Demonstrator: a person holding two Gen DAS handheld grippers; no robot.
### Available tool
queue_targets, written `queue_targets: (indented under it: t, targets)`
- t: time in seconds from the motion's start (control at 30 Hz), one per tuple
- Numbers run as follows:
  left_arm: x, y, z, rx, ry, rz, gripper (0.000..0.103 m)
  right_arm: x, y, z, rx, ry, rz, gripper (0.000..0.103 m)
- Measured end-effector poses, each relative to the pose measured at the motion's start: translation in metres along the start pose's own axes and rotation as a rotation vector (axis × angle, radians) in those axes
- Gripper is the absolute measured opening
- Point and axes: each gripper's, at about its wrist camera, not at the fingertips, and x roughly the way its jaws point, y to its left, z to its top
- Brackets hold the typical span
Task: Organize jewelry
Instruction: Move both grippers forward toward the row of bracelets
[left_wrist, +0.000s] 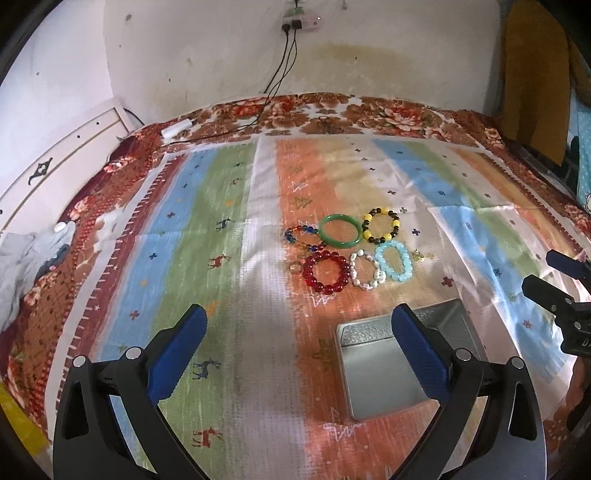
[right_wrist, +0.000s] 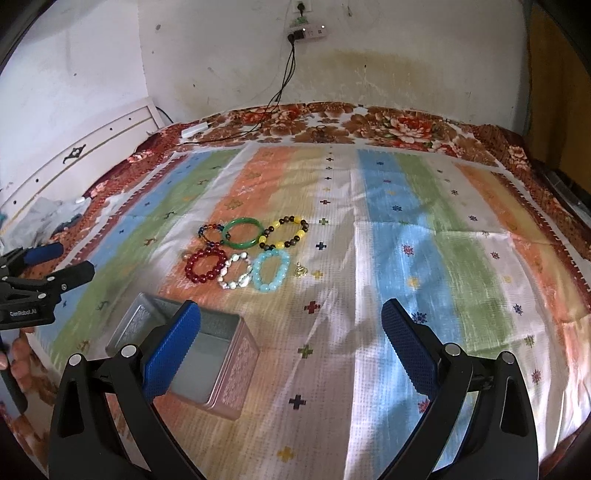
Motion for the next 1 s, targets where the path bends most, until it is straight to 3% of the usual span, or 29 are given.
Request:
queue_targets:
  t: [0.47, 0.87, 1.0]
  targets:
    - [0.032, 0.01, 0.023, -0.029, 0.044, -0.011, 0.097, 0.037, -0.001, 0.02, -0.02, 0.08, 0.024, 0.099]
    - [0.063, 0.019, 0.035, -0.075, 0.128, -0.041, 0.094, 0.069, -0.012, 0.031, 0.023, 0.159, 0.047, 0.099]
    - [0.074, 0.022, 0.04, -0.086, 0.157, -0.05, 0.087, 0.079, -0.014, 0.035, 0.038, 0.185, 0.042, 0.099]
